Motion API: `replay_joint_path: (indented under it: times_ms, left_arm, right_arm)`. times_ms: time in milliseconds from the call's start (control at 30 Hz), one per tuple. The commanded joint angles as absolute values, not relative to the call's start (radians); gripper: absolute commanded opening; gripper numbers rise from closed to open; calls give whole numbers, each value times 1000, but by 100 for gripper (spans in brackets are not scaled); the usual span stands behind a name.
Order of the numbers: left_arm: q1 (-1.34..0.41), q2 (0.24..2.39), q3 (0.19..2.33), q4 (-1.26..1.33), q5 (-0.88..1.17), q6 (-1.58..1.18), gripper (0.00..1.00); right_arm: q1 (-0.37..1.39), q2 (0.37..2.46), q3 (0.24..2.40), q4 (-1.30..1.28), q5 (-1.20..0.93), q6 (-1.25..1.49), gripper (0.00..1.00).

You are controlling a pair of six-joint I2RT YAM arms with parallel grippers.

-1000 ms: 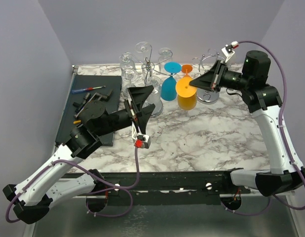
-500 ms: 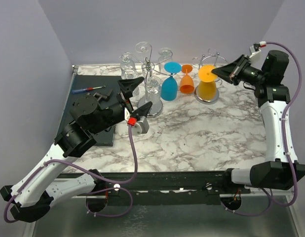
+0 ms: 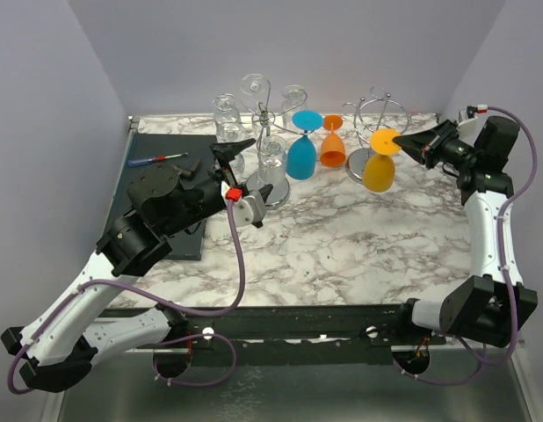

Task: Place the wine glass upside down on the wine glass rack
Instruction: Turn the wine glass upside down at the wine rack.

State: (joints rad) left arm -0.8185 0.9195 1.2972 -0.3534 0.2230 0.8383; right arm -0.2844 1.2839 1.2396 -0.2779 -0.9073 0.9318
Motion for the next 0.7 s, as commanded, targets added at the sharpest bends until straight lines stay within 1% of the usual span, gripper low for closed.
replay_joint_path:
  times_ms: [0, 233, 667]
  left_arm:
    - [-821, 928, 1337, -384, 192, 773, 99]
    - [-821, 943, 1352, -393, 185, 741, 99]
    - [-821, 944, 1361, -407, 185, 749, 99]
  right_arm:
    - [-291, 1280, 1194, -108, -944, 980, 0]
    - [-296, 1290, 1138, 17, -889, 967, 1]
    - [-331, 1320, 1050, 77, -867, 1019, 0]
